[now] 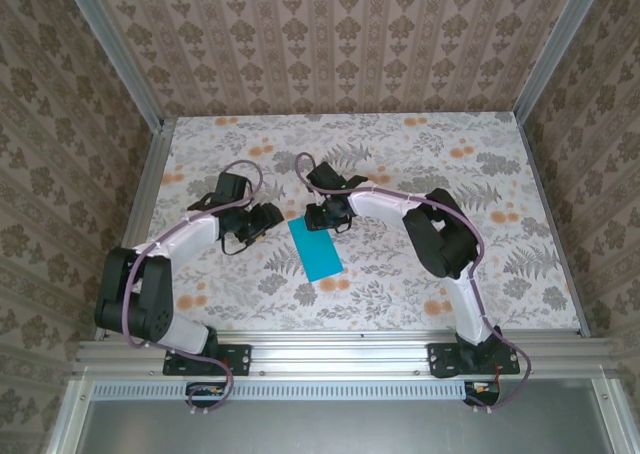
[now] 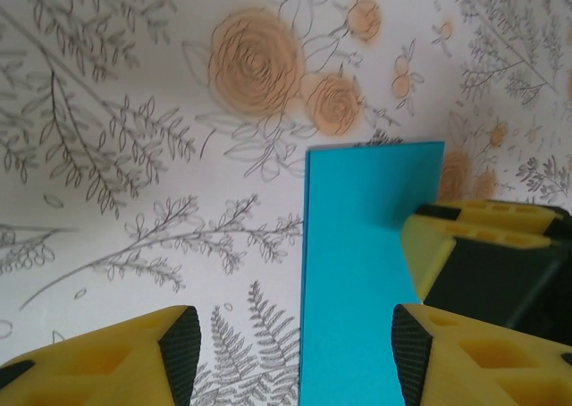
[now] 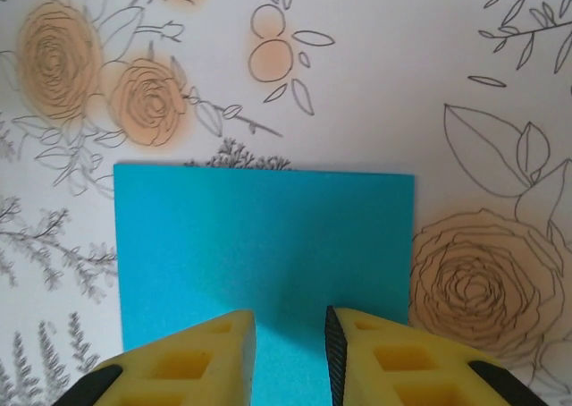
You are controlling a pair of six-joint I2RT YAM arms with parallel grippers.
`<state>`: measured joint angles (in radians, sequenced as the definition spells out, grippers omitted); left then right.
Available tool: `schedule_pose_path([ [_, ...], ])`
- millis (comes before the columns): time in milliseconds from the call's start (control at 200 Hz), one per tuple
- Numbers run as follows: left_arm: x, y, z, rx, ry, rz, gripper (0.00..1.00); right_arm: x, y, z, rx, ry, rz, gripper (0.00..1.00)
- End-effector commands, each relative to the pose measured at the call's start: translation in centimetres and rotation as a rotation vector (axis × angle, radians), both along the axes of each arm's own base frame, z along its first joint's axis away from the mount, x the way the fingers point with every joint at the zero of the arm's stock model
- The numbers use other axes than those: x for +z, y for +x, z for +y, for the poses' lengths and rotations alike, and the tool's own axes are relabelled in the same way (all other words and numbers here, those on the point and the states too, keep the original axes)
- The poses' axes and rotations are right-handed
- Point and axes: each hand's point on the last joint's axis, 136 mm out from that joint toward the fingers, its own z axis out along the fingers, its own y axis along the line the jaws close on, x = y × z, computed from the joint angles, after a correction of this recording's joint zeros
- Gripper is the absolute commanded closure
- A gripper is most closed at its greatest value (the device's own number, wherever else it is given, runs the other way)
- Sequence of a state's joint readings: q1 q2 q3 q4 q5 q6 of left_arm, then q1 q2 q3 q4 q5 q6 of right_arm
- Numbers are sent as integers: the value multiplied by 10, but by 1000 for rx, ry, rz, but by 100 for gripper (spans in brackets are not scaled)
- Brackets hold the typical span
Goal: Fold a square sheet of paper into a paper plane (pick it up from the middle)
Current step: Rotate the square sheet of paper at the center of the table.
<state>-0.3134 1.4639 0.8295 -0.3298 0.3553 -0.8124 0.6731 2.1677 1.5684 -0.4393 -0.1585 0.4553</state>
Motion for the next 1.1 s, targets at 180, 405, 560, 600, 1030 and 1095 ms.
schedule_pose_path([
  [180, -3, -25, -19, -38, -107, 29, 37, -28, 0, -26, -195, -48, 87, 68],
  [405, -18, -56, -46, -103, -149, 89, 36, -44, -1, -39, -375, 45, 212, 67],
  [560, -27, -76, -59, -130, -148, 124, 36, -49, 1, -48, -461, 96, 264, 67],
  [600, -27, -79, -61, -132, -148, 128, 36, -49, 1, -50, -476, 102, 273, 67],
  [1030, -32, -85, -61, -134, -89, 174, 28, -50, 1, -49, -509, 170, 317, 68],
  [1095, -32, -83, -64, -136, -95, 178, 28, -51, 2, -49, -521, 200, 332, 67],
])
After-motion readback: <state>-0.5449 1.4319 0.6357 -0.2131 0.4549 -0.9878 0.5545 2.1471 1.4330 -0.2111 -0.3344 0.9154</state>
